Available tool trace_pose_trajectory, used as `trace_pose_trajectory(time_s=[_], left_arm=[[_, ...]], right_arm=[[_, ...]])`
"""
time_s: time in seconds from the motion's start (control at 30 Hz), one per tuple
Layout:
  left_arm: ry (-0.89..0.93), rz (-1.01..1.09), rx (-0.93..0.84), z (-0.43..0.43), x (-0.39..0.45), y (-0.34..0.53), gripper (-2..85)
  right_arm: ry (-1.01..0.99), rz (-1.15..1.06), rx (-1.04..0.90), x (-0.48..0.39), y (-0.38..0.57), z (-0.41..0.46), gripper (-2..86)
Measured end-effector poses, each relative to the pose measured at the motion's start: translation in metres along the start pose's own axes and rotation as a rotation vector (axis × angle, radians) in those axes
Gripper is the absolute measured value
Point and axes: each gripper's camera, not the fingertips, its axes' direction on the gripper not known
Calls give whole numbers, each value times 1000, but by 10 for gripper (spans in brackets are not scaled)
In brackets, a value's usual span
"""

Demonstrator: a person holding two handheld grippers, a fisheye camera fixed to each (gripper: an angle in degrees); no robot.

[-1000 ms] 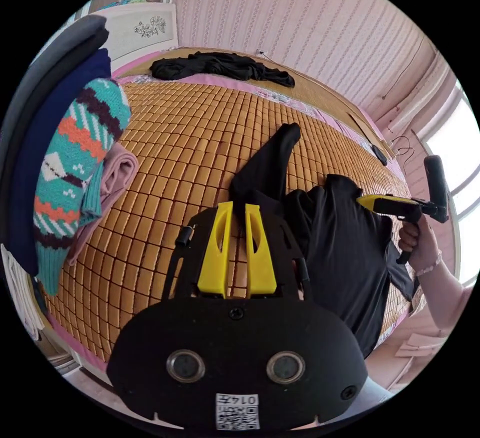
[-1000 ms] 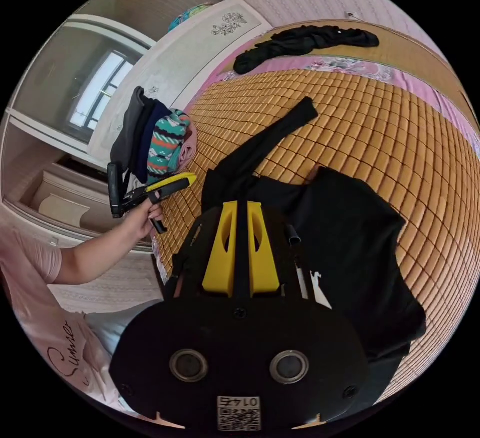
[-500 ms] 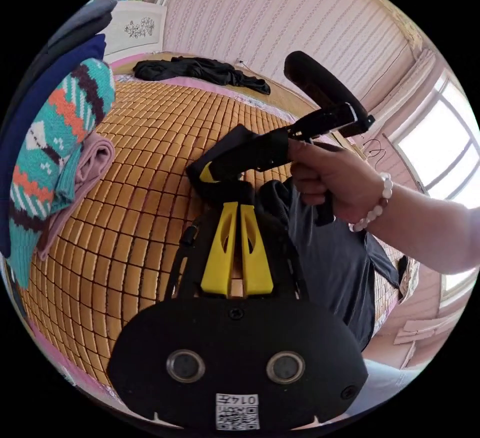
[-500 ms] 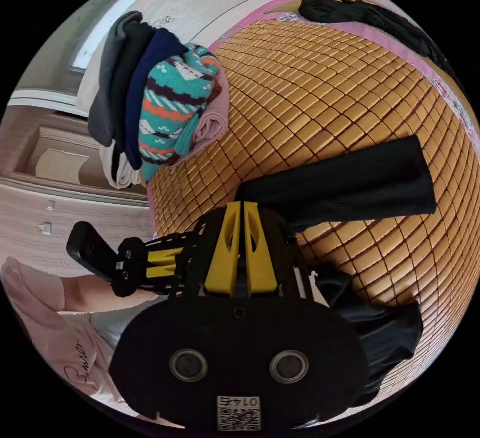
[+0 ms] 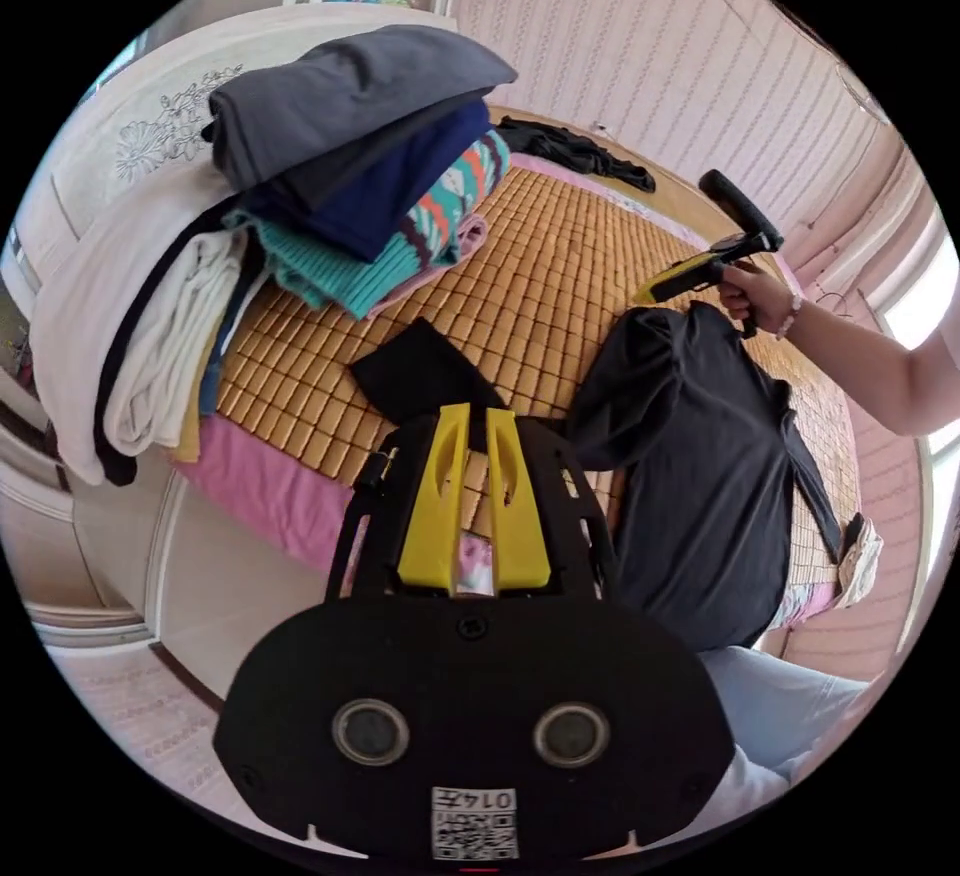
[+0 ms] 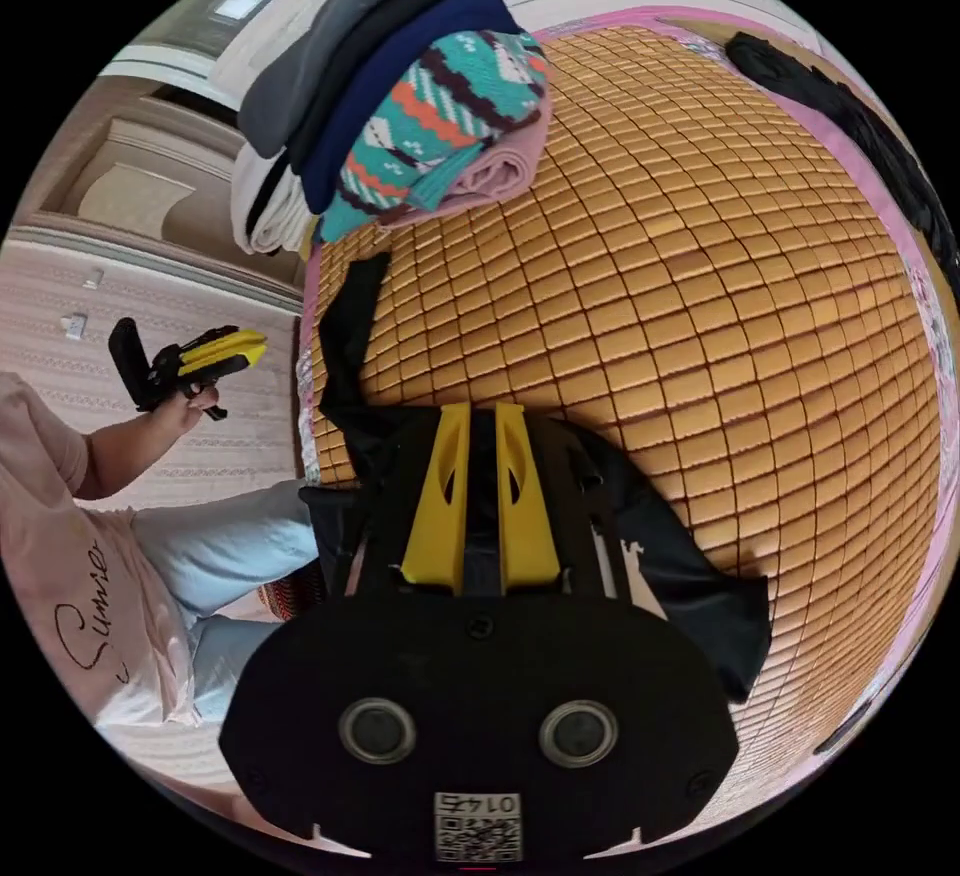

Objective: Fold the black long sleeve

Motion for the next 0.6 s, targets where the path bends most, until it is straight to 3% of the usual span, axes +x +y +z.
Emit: trace_pose_trajectory(time_s=[0.13,0.3,0.47,0.6], left_arm=[[-106,-144,-39,16,-47,-7,49],[-35,-307,-149,74,-77,-24,83],[-86,-238,-171,85,-66,-31,3],[-31,-326,-156,57,-74,-21,-8]], right_arm=[[173,72,-90,-4,8,20,98],[326,72,-73,-29,12,32,45],[296,96,-13,-37,20,23,9],[297,170,116,-35,33,-2,2]])
